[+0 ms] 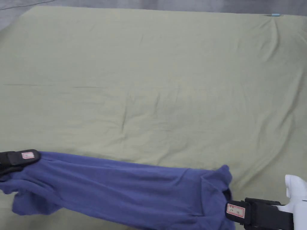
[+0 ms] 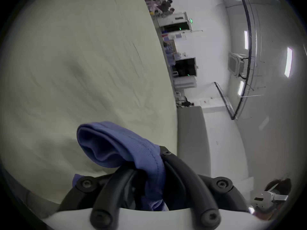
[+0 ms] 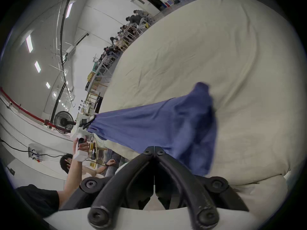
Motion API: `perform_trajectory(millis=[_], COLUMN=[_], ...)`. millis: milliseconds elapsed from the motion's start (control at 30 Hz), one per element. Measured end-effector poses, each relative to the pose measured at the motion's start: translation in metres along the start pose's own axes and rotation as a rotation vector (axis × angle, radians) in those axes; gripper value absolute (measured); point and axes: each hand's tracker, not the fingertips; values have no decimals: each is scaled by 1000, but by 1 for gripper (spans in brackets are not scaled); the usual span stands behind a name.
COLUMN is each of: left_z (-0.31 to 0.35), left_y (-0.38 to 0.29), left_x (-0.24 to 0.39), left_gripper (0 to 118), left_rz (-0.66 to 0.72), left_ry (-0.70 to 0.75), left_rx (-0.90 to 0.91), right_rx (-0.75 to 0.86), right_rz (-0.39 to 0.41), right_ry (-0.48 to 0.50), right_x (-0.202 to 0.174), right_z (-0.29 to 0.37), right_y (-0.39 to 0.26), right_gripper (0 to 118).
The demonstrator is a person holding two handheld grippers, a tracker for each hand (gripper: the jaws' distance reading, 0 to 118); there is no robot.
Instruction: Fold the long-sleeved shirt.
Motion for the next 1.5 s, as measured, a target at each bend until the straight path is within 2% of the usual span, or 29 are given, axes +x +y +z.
perform_trajectory(millis=[100,167,233,333,467,667,733,767,800,833,867,900,1000,1067,1100,1133,1167,1200,1233,1267,1300,1333,1400,1500], left_z=[-1,-18,-44,-88,-173,-282,-301,-312,-319,-324,-326,-324,-295,-263,-248,-229,-212,-199,-190,-185,-182,-183,-195,-225], left_y=[-9,-27,-53,-99,-177,-276,-295,-299,-299,-296,-293,-290,-275,-254,-244,-231,-218,-209,-202,-197,-193,-190,-191,-207], left_x=[22,45,77,129,181,173,163,157,151,147,143,141,160,172,181,184,186,186,187,184,177,168,152,128], left_gripper=[1,1,1,1,1,1,2,7,23,68,101,114,115,114,106,106,102,90,50,16,0,0,0,0], left_rz=[-67,-165,-277,-519,-769,-908,-893,-899,-893,-859,-802,-749,-634,-575,-553,-539,-558,-599,-653,-711,-766,-809,-796,-751], left_ry=[120,245,340,443,568,580,611,624,622,610,610,599,425,332,300,279,315,363,434,525,618,705,771,720], left_rx=[38,41,52,59,-79,-367,-381,-369,-361,-342,-335,-352,-329,-325,-315,-294,-252,-209,-173,-128,-93,-74,-162,-288], right_rx=[3,0,-2,-7,-1,22,28,25,23,23,27,29,45,57,63,71,76,75,73,70,67,61,51,45], right_rz=[0,-12,-22,-7,17,41,42,38,31,19,8,4,5,4,-2,-13,-28,-41,-52,-59,-61,-60,-53,-49], right_ry=[-27,-49,-65,-100,-141,-172,-175,-175,-176,-175,-171,-166,-148,-137,-130,-117,-100,-87,-76,-71,-69,-70,-73,-67], right_x=[1,3,4,5,6,11,15,18,18,20,21,22,23,24,26,28,30,31,32,32,32,30,26,24], right_z=[-2,-4,-4,1,13,30,32,31,31,30,32,33,40,46,47,48,48,47,45,43,40,36,32,29], right_y=[0,-1,-1,-2,-5,-14,-18,-19,-19,-20,-21,-22,-21,-19,-18,-18,-17,-17,-16,-17,-18,-18,-20,-22], right_gripper=[0,0,0,0,0,0,0,0,0,0,0,0,0,0,0,0,0,0,0,0,0,0,0,0])
